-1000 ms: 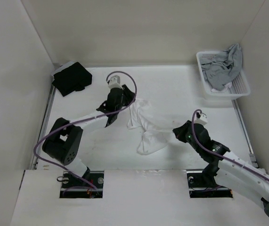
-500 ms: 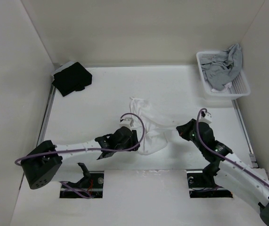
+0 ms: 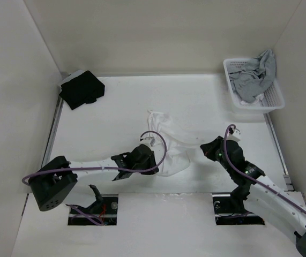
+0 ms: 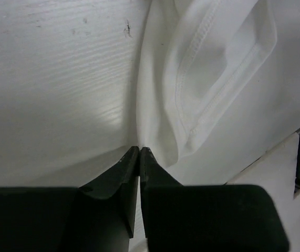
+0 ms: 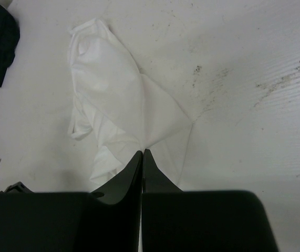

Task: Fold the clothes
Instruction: Flatten the tank top out

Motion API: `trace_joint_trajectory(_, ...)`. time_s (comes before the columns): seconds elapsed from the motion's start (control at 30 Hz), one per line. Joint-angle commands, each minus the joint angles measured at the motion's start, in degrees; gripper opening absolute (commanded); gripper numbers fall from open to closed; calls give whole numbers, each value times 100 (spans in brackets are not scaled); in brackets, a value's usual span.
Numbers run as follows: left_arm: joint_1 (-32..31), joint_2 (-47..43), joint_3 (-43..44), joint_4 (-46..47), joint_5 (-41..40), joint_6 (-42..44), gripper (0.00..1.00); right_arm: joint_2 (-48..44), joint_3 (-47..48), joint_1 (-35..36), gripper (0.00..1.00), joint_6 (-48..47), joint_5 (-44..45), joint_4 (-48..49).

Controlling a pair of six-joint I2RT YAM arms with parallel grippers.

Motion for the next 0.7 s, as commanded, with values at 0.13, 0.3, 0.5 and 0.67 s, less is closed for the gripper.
trace_joint_trajectory(0.13, 1309, -1404, 1476, -568, -387, 210, 1, 336, 1386, 67, 0, -490, 31, 150)
trace_joint_trajectory(0.3, 2689, -1248, 2996, -674, -609, 299, 1, 1161, 2976, -3, 0, -964, -30, 413)
trace_joint_trajectory(0.5, 3368, -623, 4535, -700, -521, 184, 2, 2261, 4955, -214, 0, -1413, -276, 519)
trace_joint_trajectory(0.67, 3483, -1359, 4415, -665, -889, 255, 2, 1534, 5256, 145, 0, -2010, 118, 475)
